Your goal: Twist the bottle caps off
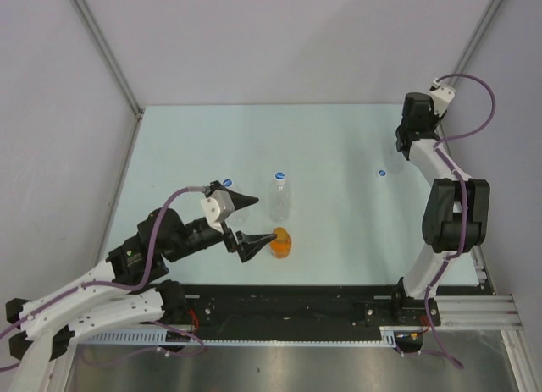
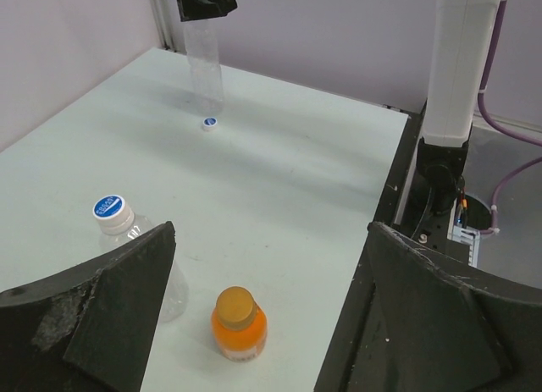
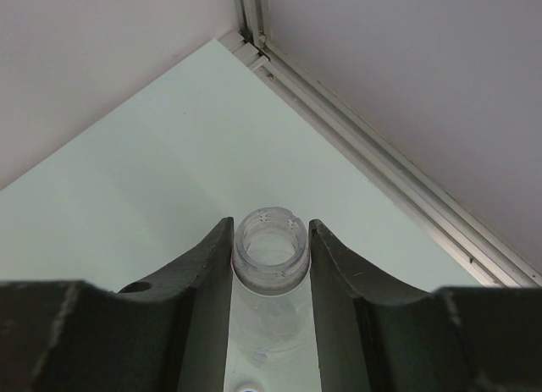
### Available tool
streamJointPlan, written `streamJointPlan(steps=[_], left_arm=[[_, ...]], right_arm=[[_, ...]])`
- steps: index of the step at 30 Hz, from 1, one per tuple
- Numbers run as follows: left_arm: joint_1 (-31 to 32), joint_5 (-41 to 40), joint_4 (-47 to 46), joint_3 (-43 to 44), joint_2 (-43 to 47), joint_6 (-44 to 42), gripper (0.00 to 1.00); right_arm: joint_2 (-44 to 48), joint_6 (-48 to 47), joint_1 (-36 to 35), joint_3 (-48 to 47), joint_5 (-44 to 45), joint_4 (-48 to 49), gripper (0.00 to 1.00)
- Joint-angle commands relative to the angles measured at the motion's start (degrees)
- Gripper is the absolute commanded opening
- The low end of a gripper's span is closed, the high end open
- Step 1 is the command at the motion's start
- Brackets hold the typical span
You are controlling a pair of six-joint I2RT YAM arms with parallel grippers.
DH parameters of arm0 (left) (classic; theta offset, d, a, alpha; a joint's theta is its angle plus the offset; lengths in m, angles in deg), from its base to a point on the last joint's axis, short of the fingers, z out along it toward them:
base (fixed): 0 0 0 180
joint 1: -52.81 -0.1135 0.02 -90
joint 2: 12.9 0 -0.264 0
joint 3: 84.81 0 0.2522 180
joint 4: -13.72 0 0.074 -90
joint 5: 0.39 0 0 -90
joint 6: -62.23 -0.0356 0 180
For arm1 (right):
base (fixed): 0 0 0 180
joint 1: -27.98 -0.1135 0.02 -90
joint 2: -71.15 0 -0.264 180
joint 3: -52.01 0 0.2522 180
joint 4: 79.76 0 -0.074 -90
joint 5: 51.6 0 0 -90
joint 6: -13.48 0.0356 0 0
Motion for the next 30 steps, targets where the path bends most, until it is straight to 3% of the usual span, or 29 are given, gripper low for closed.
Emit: streamJointPlan(steps=[1, 6, 14, 22, 30], left_arm=[[0.0, 0.0, -2.5, -0.8, -0.2, 0.2, 1.00], [-0.1, 0.4, -3.2, -1.1, 0.0, 0.3, 1.00], [-0.1, 1.0, -3.5, -1.7, -0.2, 0.8, 1.00], [0.0, 1.6, -3.7, -2.1, 0.3, 1.3, 1.00], [0.0, 2.0, -3.8, -2.4, 1.0, 1.7, 1.00]], right_arm=[[-0.8, -0.9, -1.1, 1.5, 3.1, 6.6, 0.00], [-0.4, -1.5, -1.3, 2.5, 4.1, 7.0, 0.00], [0.7, -1.5, -3.3, 4.7, 5.5, 7.3, 0.19], [1.9, -1.3, -4.5, 5.3, 6.2, 6.6, 0.27], [3.7, -1.3, -5.6, 5.7, 6.5, 5.0, 0.44]])
